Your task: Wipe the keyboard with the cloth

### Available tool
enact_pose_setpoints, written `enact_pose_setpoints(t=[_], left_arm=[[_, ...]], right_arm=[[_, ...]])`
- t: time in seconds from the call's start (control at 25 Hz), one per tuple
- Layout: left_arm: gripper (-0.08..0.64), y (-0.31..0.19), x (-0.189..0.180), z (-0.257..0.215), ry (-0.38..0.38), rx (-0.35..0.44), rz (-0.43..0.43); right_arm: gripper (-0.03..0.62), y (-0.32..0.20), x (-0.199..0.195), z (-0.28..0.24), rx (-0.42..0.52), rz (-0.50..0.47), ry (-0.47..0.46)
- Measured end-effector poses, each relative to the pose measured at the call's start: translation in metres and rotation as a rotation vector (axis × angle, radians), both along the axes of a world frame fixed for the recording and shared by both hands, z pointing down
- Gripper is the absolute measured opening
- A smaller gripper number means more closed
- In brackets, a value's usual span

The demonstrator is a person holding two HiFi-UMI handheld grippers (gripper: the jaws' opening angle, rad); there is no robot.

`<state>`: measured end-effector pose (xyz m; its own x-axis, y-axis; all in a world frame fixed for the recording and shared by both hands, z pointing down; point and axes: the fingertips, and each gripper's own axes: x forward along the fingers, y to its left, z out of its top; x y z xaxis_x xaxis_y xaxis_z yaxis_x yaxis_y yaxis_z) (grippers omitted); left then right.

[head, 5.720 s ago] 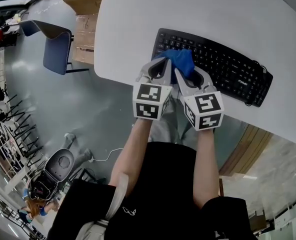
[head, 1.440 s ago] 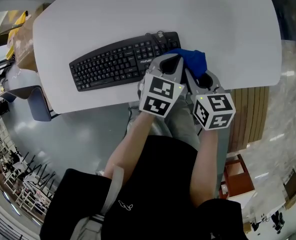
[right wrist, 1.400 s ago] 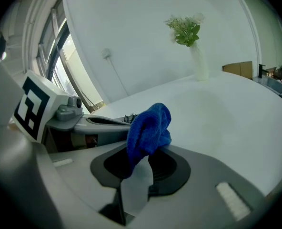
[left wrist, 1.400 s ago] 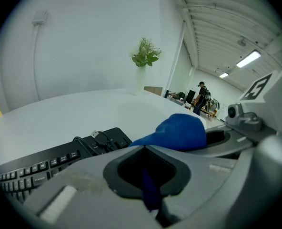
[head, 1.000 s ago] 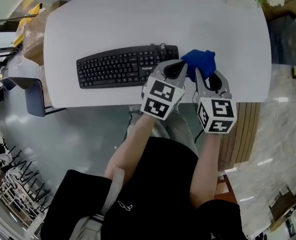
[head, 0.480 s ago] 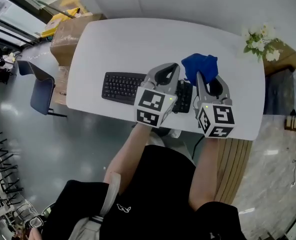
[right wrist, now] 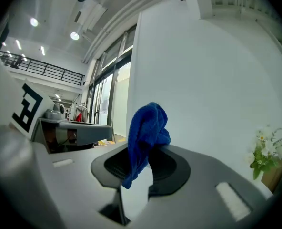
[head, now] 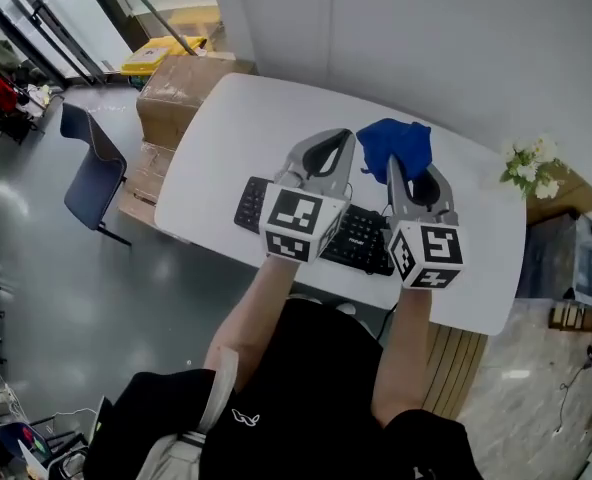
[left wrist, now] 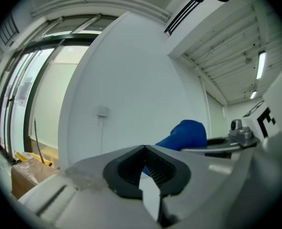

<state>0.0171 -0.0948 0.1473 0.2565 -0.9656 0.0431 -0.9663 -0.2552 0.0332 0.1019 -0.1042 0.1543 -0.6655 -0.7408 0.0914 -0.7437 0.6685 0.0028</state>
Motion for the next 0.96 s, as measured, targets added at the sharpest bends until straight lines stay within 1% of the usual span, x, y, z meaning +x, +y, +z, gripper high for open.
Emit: enact_pose_setpoints(t=[0.08, 0.16, 0.36, 0.48, 0.6, 0.72, 0.96], left_arm=[[-0.003, 0.005, -0.017, -0.01, 0.003, 0.033, -0.013], [-0.003, 0.007, -0.03, -0.012, 0.011, 0.049, -0.025], [-0.004, 0.008, -0.07, -0.035, 0.026, 0.049, -0.036], [-0.004, 0.0, -0.089, -0.039, 0.028, 0.058, -0.038], [-0.004, -0.007, -0.094, -0.033, 0.024, 0.068, -0.04], [-0.004, -0.011, -0.089, -0.022, 0.015, 0.071, -0.041], [-0.003, -0.008, -0.087, 0.004, 0.01, 0.062, -0.002]], right_arm=[[0.087, 0.002, -0.014, -0.007, 0.026, -0.003, 0.003], [0.087, 0.001, -0.025, -0.011, 0.043, -0.011, 0.002], [0.087, 0.0, -0.064, -0.033, 0.047, -0.017, 0.01], [0.087, -0.007, -0.085, -0.037, 0.05, -0.024, 0.011], [0.087, -0.014, -0.091, -0.03, 0.057, -0.035, 0.011], [0.087, -0.016, -0.087, -0.019, 0.067, -0.039, 0.006], [0.087, -0.011, -0.09, 0.003, 0.06, -0.023, 0.003]])
